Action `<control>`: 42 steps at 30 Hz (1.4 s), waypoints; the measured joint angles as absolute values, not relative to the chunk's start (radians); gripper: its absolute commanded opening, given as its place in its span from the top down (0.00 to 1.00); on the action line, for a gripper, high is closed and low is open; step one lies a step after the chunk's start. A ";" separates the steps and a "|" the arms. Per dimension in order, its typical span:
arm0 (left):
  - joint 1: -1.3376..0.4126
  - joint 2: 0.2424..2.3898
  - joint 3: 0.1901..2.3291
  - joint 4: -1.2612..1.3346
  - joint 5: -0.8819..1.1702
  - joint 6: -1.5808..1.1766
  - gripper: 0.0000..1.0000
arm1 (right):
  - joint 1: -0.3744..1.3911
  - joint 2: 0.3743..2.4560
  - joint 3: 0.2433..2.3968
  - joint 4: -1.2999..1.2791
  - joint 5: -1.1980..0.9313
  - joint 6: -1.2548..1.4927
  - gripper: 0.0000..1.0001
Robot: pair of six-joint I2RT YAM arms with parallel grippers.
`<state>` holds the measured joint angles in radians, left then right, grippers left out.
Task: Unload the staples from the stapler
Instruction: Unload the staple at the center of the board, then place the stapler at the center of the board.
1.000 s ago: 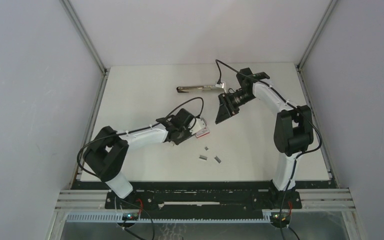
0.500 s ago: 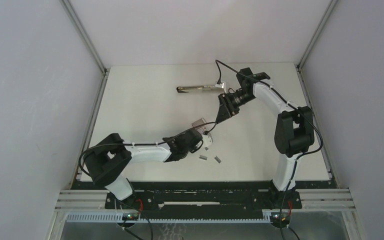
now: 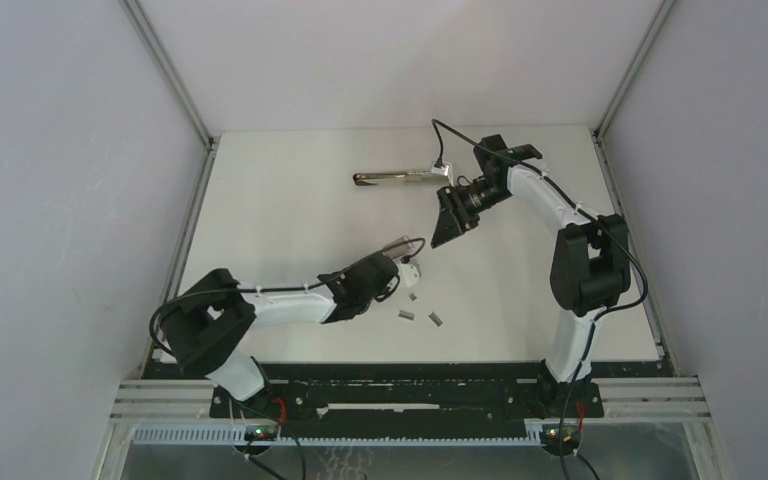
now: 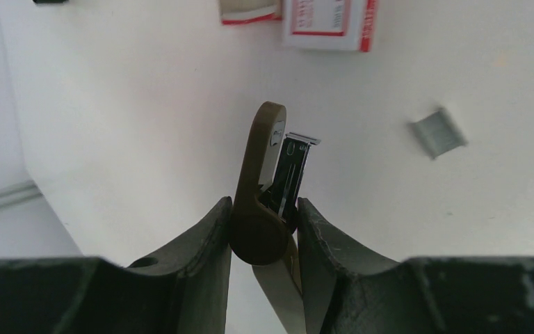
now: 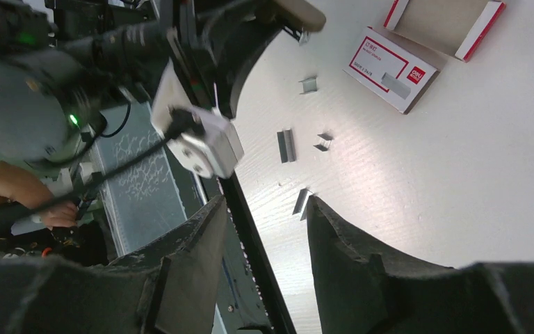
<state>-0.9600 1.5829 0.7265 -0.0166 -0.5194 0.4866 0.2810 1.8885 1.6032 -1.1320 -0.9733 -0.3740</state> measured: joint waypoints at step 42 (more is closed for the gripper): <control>-0.305 2.039 1.299 -0.796 0.815 0.184 0.52 | 0.351 1.889 1.590 -1.118 -0.970 -0.387 0.53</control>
